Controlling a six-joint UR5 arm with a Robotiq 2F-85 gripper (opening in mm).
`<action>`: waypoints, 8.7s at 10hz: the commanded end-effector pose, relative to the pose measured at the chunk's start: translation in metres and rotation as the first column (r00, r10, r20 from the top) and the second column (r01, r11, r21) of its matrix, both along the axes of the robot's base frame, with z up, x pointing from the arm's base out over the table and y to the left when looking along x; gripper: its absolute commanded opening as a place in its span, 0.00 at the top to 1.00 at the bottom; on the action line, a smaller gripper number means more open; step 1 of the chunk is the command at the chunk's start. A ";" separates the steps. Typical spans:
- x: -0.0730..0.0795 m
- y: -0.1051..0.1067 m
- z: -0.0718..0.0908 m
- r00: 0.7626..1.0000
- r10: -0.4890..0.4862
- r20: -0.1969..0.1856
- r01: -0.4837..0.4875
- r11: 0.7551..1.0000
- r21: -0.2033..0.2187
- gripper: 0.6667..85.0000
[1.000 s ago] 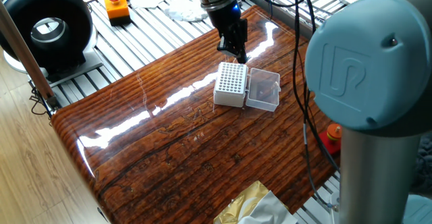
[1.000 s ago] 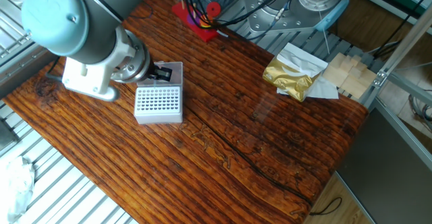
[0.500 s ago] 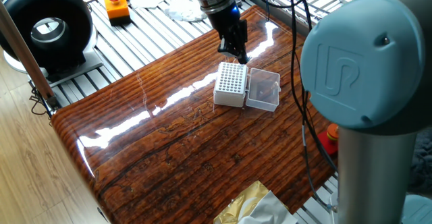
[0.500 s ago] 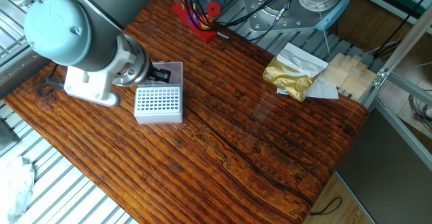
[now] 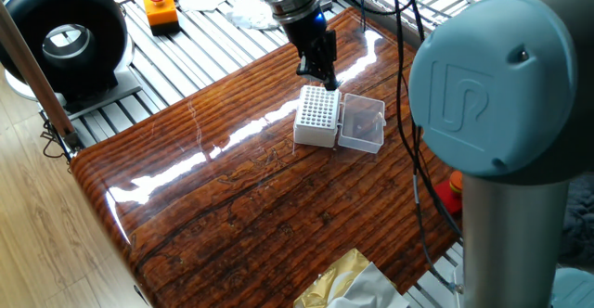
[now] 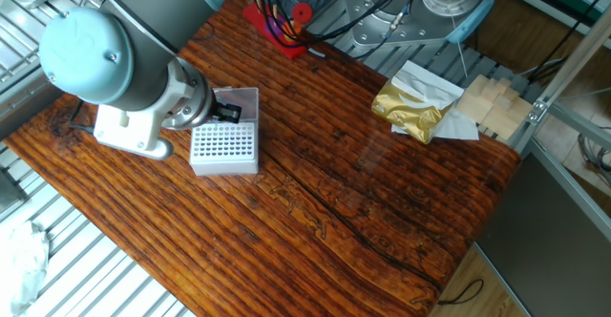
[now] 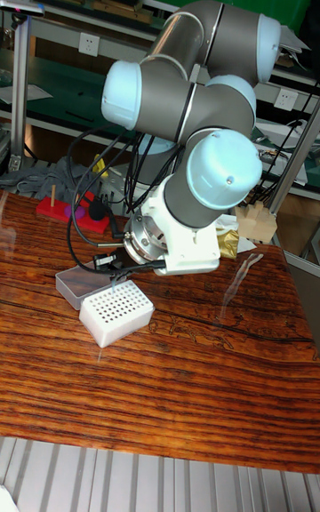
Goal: Insert a medium pipette tip into the holder for medium pipette tips
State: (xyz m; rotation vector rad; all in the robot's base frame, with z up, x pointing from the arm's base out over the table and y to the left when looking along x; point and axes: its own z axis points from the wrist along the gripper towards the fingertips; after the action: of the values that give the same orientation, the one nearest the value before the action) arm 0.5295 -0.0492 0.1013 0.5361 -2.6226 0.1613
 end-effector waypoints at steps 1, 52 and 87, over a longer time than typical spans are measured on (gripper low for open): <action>0.002 0.007 -0.005 1.000 -0.003 0.003 0.003 1.000 0.027 1.00; 0.021 -0.013 -0.031 0.990 0.109 0.085 -0.110 0.994 0.008 0.57; 0.128 0.073 0.055 0.800 -0.268 0.537 0.130 0.951 0.282 1.00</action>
State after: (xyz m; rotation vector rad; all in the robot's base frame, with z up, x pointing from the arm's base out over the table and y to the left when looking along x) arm 0.6374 0.0069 0.1505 0.3734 -3.2042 0.0223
